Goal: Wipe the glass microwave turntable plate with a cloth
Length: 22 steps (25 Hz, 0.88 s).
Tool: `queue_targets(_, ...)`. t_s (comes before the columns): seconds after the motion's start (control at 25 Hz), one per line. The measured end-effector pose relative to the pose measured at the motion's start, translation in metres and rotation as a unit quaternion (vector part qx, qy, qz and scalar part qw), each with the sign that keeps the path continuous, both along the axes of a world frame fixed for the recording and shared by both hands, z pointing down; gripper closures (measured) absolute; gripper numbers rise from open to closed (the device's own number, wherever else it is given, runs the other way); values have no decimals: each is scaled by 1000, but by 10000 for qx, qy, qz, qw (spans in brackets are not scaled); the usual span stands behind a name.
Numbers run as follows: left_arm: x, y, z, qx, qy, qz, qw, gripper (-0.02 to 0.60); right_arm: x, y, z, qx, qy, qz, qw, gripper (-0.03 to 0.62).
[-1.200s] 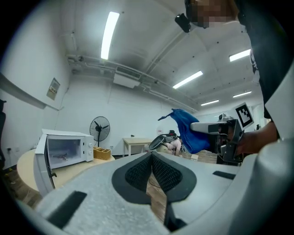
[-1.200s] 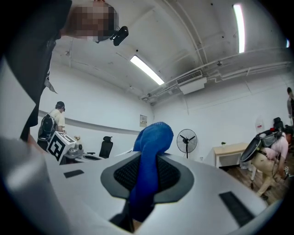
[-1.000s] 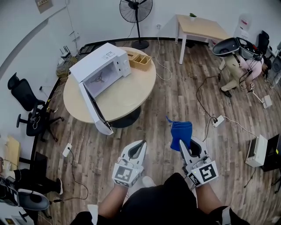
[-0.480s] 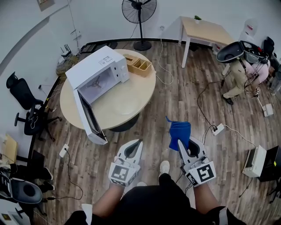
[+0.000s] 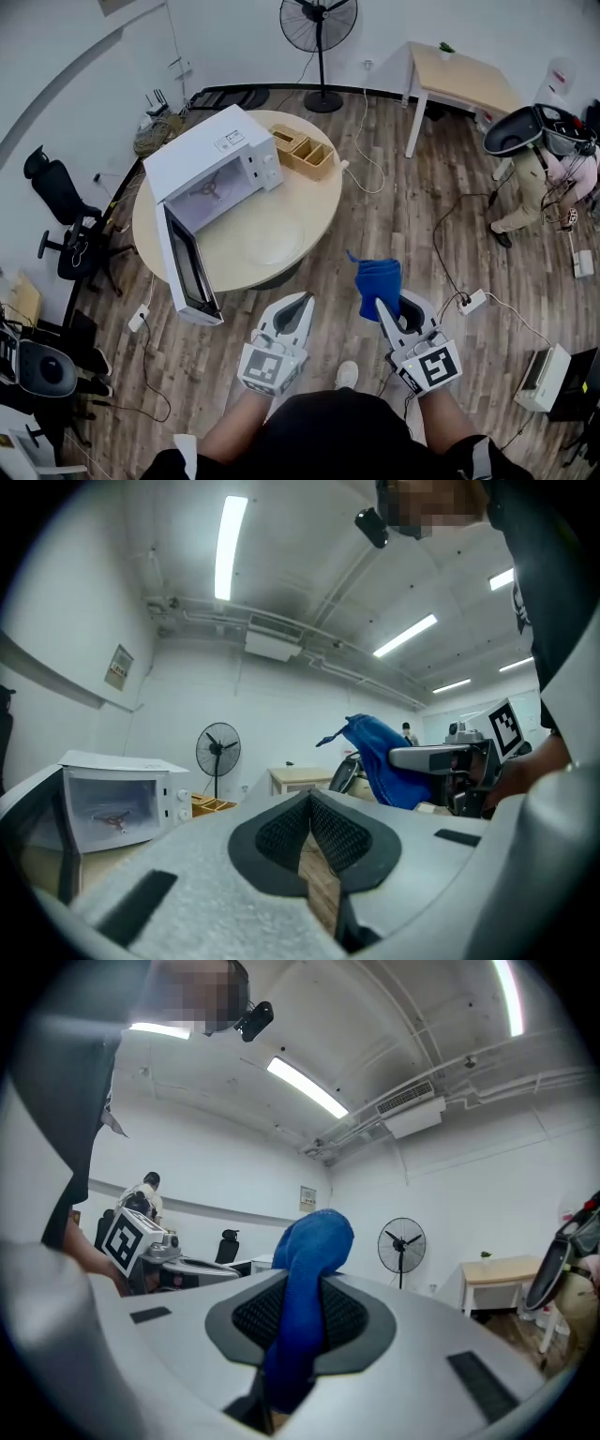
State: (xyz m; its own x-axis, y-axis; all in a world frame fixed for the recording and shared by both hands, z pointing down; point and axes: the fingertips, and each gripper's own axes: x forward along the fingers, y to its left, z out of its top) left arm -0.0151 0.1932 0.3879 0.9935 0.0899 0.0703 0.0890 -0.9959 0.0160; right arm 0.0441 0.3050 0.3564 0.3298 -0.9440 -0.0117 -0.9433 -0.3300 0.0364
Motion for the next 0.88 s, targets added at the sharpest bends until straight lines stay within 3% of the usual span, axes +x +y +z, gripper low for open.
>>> queue_targets(0.4,40,-20,18,-213,-136,-787,9966,576,52,-25,5,100,-94,-657,9977,525)
queue_targets(0.88,60,-80,28,-172,-252,-1271,9914,575,87,-100,9,213,-125,-1129,9933,525)
